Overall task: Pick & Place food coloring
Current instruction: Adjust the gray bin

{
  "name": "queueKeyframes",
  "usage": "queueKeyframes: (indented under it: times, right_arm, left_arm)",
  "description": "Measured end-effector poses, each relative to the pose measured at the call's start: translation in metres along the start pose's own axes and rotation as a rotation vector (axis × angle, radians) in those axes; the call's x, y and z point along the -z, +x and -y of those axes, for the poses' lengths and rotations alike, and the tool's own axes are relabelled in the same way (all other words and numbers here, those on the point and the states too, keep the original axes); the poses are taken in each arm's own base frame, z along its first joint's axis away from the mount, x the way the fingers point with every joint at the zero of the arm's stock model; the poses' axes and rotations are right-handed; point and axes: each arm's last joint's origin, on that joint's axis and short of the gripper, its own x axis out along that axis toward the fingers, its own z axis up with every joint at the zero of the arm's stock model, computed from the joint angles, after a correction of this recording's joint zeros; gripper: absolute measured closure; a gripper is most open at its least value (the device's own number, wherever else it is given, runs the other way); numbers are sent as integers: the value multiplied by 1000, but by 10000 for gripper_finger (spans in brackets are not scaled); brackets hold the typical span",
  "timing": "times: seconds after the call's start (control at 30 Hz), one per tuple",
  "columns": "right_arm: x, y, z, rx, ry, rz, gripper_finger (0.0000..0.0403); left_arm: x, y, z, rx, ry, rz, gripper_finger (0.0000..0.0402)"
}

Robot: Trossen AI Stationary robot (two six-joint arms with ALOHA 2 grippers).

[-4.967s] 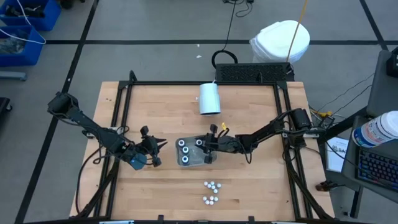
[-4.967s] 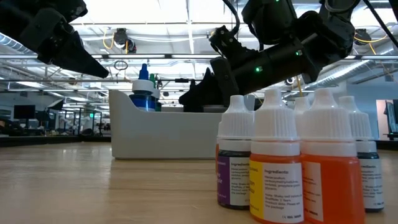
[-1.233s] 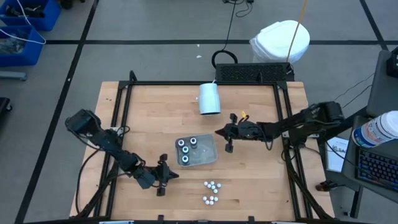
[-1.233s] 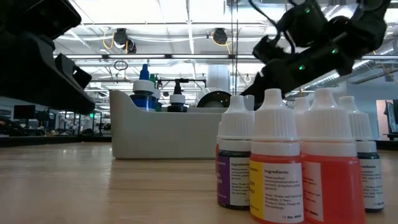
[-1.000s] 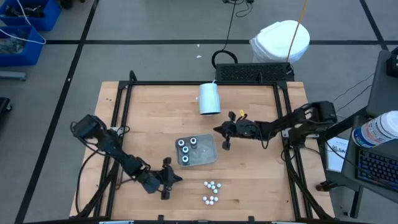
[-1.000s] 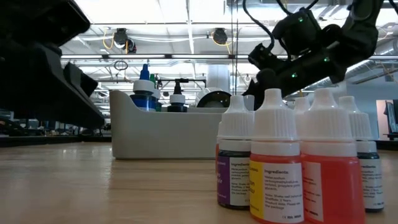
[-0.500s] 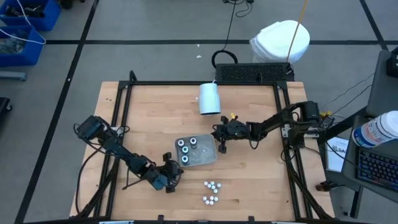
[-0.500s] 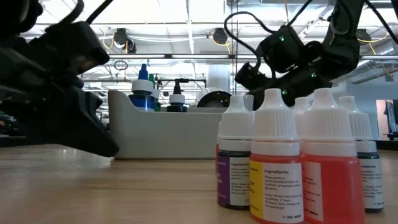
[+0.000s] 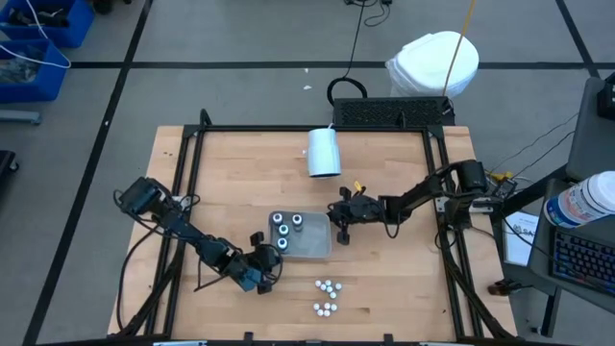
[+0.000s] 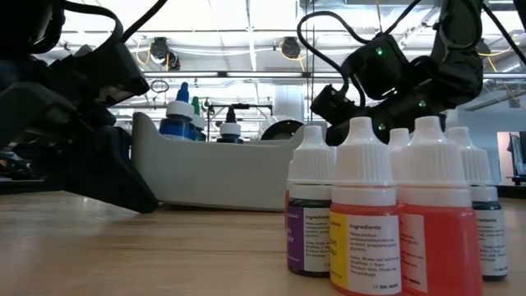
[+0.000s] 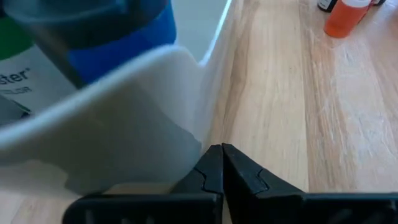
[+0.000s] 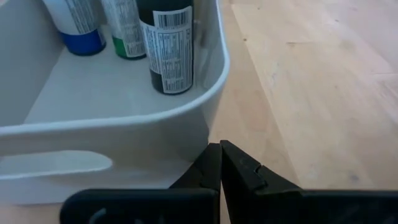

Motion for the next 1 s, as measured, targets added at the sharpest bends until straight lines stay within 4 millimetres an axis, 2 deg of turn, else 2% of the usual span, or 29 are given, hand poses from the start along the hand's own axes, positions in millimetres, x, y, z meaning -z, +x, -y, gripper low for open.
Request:
queueKeyframes:
  times: [0.17,0.37,0.47,0.67,1.0]
  right_arm:
    - [0,0,-1,0,-1,-3,403]
    - [0,0,-1,10,-1,-2,403]
    - [0,0,-1,10,-1,1,403]
    - [0,0,-1,10,-1,2,403]
    - [-2,0,-2,1,24,12,403]
  left_arm:
    - [0,0,0,23,-11,-17,382]
    - [1,0,2,89,-92,-59,397]
    - [1,0,3,118,-122,-76,391]
    - [3,-2,6,133,-139,-88,340]
    - [5,-19,19,243,-101,-116,222]
